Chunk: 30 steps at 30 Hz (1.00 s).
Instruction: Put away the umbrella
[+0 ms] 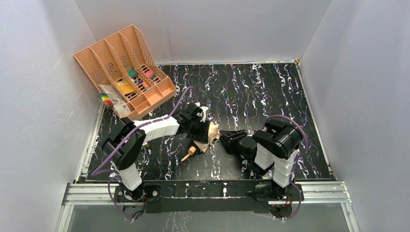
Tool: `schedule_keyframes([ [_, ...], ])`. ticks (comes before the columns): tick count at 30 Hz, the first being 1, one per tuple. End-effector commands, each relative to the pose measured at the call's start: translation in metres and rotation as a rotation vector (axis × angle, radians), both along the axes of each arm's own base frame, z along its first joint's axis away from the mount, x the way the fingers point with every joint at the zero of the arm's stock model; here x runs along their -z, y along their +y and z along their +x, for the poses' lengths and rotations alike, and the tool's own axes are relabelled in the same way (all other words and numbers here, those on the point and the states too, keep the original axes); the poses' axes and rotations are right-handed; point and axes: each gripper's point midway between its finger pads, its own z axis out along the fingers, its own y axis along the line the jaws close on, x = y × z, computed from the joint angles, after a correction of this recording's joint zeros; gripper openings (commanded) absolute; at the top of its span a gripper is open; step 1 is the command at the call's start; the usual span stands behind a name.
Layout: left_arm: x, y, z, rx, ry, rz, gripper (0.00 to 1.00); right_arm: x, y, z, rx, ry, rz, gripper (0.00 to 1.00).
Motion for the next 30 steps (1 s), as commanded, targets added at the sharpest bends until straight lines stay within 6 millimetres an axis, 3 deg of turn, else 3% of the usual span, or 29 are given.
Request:
schedule_keyframes([
  [1,0.067,0.080,-0.037,-0.036,0.135,0.349,0.00,0.047,-0.004,-0.039,-0.091,0.227,-0.008,0.43],
  [11,0.066,0.080,-0.037,-0.032,0.136,0.352,0.00,0.056,-0.005,-0.049,-0.165,0.218,-0.126,0.45],
  [30,0.068,0.080,-0.038,-0.028,0.140,0.356,0.00,0.063,-0.015,-0.023,-0.191,0.134,-0.393,0.32],
])
